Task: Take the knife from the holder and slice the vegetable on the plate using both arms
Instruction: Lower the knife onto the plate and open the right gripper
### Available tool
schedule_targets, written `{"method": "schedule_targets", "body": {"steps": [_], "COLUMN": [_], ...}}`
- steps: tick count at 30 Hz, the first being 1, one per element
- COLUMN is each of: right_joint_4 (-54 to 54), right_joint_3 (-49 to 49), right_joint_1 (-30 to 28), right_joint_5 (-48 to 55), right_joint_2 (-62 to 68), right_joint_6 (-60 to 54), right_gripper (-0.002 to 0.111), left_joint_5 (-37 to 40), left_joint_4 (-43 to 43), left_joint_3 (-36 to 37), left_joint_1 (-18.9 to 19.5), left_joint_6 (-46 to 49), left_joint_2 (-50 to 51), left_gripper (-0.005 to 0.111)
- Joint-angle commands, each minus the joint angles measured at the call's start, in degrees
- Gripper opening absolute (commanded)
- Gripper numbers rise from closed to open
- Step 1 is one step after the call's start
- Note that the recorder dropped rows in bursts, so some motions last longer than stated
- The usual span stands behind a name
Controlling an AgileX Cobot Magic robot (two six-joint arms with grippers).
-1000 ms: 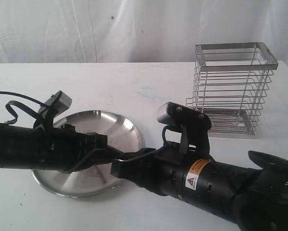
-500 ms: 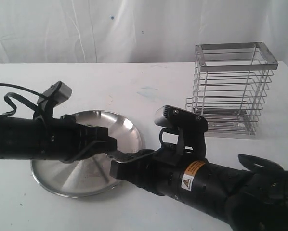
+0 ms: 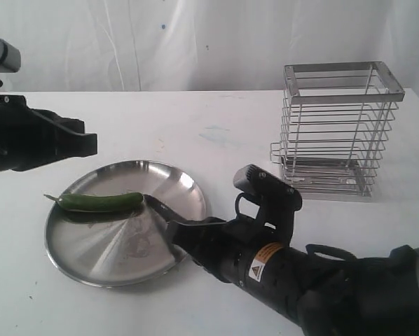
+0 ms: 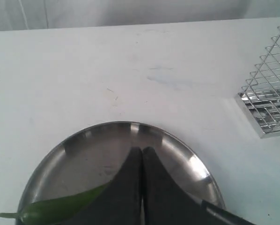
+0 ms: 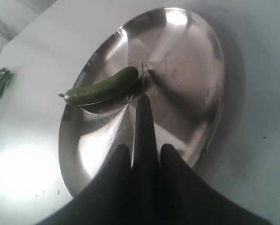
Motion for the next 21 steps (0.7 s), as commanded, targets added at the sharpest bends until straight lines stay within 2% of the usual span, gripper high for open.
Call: {"method": "schedule_targets", "body": {"steps": [1, 10, 21], "right_joint_4": [-5.1, -6.0, -7.9], "right_joint_3": [-0.3, -0.3, -0.3], "right_joint_1": [-0.1, -0.1, -0.1], "right_joint_5": [-2.6, -3.1, -3.0], "right_joint_2": [1.9, 6.2, 8.7], "right_joint_6": [4.6, 10.5, 10.8], "right_gripper": [0.000, 0.000, 0.000], "left_joint_5": [2.5, 5.3, 6.4], "left_joint_4": [-1.2, -1.2, -1.2], "left_joint_3": [2.6, 7.0, 7.0], "left_joint_1": [0.2, 0.2, 0.2], "left_joint_6": [0.0, -0.1, -0.2], "left_joint_2": [-1.1, -1.0, -1.0], "left_gripper": [0.000, 0.000, 0.000]}}
